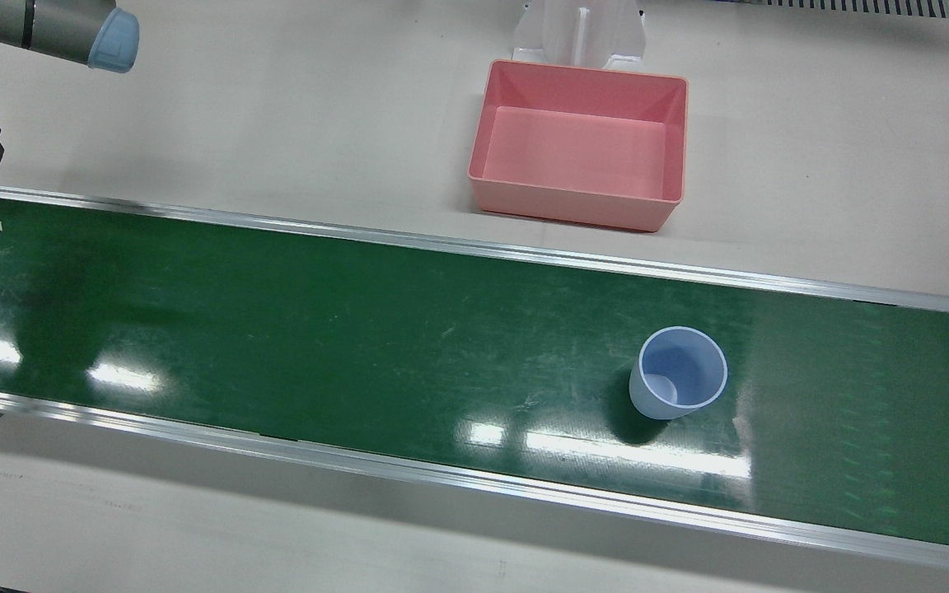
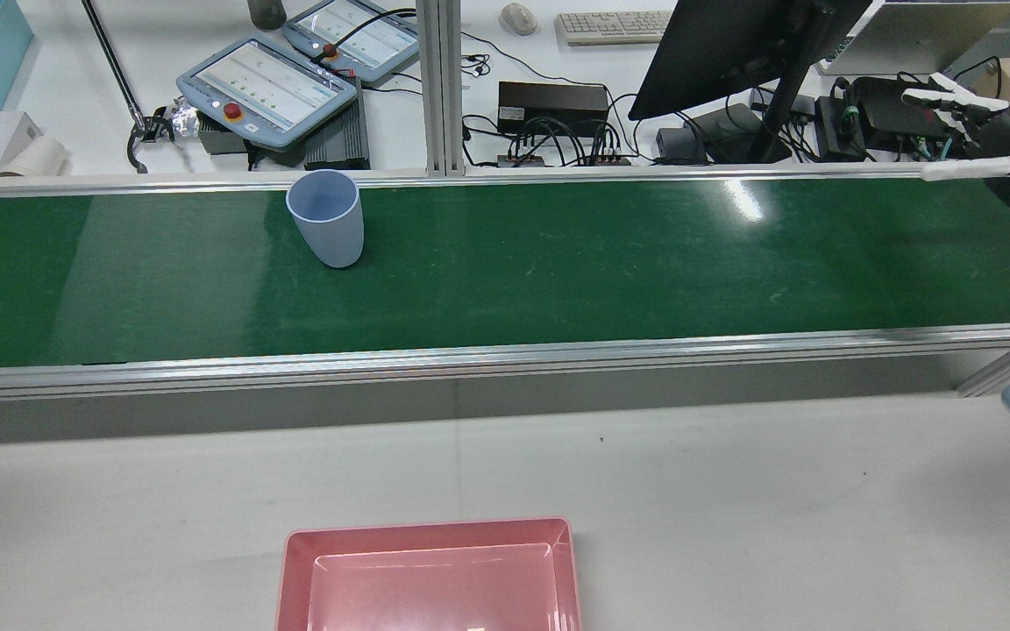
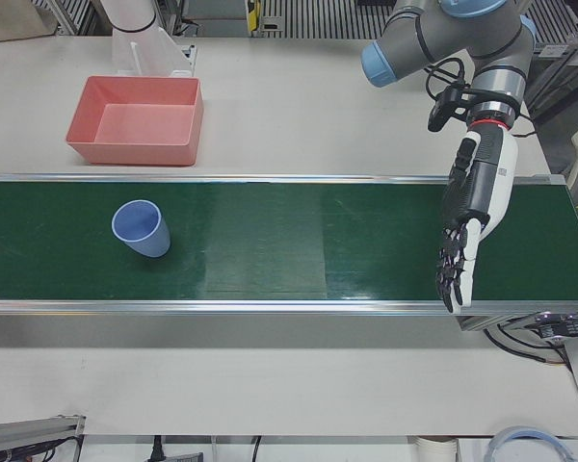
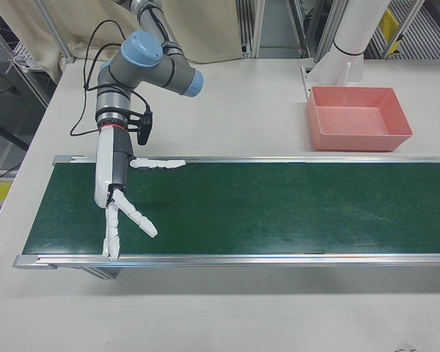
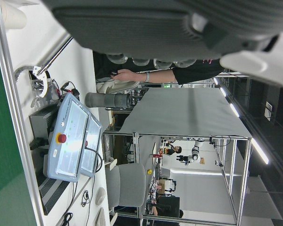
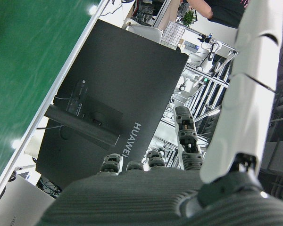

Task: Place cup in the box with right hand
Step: 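Move the right hand along the conveyor toward the approaching blue cup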

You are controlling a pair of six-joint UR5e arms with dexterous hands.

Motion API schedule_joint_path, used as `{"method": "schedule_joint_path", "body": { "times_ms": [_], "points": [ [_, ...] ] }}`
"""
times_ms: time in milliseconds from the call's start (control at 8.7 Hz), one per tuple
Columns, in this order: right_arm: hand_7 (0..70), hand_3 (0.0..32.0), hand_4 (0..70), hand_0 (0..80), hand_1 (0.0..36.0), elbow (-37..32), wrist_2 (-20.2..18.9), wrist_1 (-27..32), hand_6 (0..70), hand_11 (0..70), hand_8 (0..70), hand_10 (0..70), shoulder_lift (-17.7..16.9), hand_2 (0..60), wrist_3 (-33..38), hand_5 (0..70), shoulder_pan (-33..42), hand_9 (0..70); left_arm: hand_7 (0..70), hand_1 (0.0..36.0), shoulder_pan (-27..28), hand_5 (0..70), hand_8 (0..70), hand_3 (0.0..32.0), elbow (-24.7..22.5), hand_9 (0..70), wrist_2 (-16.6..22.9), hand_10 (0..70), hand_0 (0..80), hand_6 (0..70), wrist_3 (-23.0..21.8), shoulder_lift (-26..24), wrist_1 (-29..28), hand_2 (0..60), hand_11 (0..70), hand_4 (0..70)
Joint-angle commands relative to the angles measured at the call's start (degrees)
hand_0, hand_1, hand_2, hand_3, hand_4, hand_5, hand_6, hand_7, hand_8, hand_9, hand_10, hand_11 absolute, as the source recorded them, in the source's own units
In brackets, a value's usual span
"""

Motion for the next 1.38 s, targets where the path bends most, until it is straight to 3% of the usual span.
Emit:
{"method": "schedule_joint_path", "body": {
  "times_ms": [0,230,345,460,575,805,920,1034,1149,1264],
  "points": [
    [7.9,0.0,8.6,50.9,14.6,0.0,0.0,0.0,3.1,7.3,0.0,3.6,0.3,4.7,-0.5,5.5,-1.1,0.9,0.0,0.0,0.0,0.0,0.0,0.0,0.0,0.0,0.0,0.0,0.0,0.0,0.0,0.0,0.0,0.0,0.0,0.0],
    [6.7,0.0,5.4,50.9,18.7,0.0,0.1,0.2,3.1,7.8,0.0,3.8,0.3,14.6,-0.9,6.1,-2.1,0.8,0.0,0.0,0.0,0.0,0.0,0.0,-0.1,0.0,0.0,0.0,0.0,0.0,0.0,0.0,0.0,0.0,0.0,0.0],
    [5.3,0.0,6.4,52.6,18.0,0.1,0.1,0.3,3.3,8.2,0.0,4.0,0.3,8.6,-0.8,6.5,-2.2,1.4,0.0,0.0,0.0,0.0,0.0,0.0,-0.1,0.0,0.0,0.0,0.0,0.0,0.0,0.0,0.0,0.0,0.0,0.0],
    [5.6,0.0,5.2,51.8,21.5,0.1,0.0,2.3,3.6,8.5,0.0,4.2,0.2,20.2,-0.7,6.7,-2.2,1.6,0.0,0.0,0.0,0.0,0.0,0.0,0.0,0.0,0.0,0.0,0.0,0.0,0.0,0.0,0.0,0.0,0.0,0.0],
    [6.1,0.0,8.1,52.7,19.6,0.1,0.1,2.5,3.7,8.5,0.0,4.2,0.2,13.3,-0.7,6.5,-2.2,1.4,0.0,0.0,0.0,0.0,0.0,0.0,0.0,0.0,0.0,0.0,0.0,0.0,0.0,0.0,0.0,0.0,0.0,0.0],
    [6.2,0.0,8.0,51.3,18.7,0.1,0.1,2.5,3.7,8.2,0.0,4.0,0.1,15.2,-0.8,6.2,-2.8,1.3,0.0,0.0,-0.1,0.0,0.0,0.0,0.0,0.0,0.0,0.0,0.0,0.0,0.0,0.0,0.0,0.0,0.0,0.0],
    [6.3,0.0,10.4,49.7,14.3,0.1,0.1,2.5,3.4,7.4,0.0,3.7,0.1,9.5,-0.8,5.3,-3.1,1.1,0.0,0.0,0.0,0.0,0.0,0.0,-0.1,0.0,0.0,0.0,0.0,0.0,0.0,0.0,0.0,0.0,0.0,0.0],
    [6.8,0.0,10.5,48.5,12.6,0.1,0.1,2.5,3.2,6.8,0.0,3.4,0.1,8.9,-0.9,4.8,-3.8,0.9,0.0,0.0,0.0,0.0,0.0,0.0,-0.1,0.0,0.0,0.0,0.0,0.0,0.0,0.0,0.0,0.0,0.0,0.0],
    [7.1,0.0,8.4,47.1,13.5,0.4,0.1,2.5,3.2,6.5,0.0,3.3,0.1,14.5,-1.4,4.5,-4.6,0.9,0.0,0.0,0.0,0.0,0.0,0.0,-0.1,0.0,0.0,0.0,0.0,0.0,0.0,0.0,0.0,0.0,0.0,0.0],
    [7.3,0.0,9.7,47.4,11.8,0.5,0.1,2.5,3.3,6.5,0.0,3.3,0.0,8.6,-1.5,4.3,-5.2,1.2,0.0,0.0,0.0,0.0,0.0,0.0,-0.1,0.0,0.0,0.0,0.0,0.0,0.0,0.0,0.0,0.0,0.0,0.0]
  ]
}}
